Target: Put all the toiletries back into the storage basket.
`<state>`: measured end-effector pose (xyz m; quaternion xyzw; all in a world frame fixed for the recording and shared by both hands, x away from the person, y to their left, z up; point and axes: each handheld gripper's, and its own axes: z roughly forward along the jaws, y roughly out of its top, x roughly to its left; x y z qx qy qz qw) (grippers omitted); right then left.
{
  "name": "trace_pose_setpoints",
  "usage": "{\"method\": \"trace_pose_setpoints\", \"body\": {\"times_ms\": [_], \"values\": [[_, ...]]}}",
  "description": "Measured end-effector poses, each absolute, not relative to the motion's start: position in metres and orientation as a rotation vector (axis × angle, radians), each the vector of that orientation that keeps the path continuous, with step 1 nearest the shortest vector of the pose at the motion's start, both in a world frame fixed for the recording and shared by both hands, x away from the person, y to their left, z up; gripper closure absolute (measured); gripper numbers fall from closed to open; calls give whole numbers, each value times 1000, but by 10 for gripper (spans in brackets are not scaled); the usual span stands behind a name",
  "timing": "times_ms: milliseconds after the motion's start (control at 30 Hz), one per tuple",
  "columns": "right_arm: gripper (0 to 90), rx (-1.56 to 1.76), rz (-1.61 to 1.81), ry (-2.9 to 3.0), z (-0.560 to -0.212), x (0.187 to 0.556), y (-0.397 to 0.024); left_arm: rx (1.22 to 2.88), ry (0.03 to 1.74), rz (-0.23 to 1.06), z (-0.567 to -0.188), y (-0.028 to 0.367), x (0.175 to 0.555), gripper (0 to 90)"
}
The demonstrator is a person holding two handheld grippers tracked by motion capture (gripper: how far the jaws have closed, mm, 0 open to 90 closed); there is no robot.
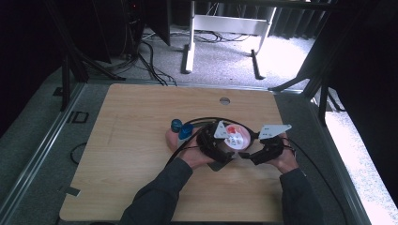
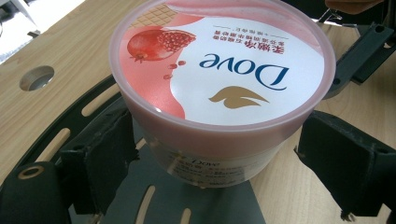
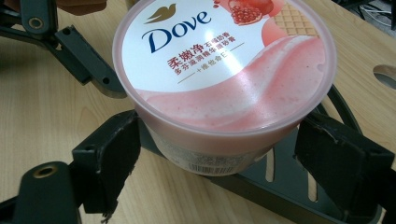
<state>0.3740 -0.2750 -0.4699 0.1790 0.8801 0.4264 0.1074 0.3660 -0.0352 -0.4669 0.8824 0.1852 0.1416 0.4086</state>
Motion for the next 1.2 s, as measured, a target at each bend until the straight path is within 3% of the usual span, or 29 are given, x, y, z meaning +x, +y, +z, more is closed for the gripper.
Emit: {"method": "trace_pose_setpoints", "body": {"times_ms": [1200], "values": [[146,601,1191,2621,-479,410,-288,2219,556,373,-480,-58,395,116]]}}
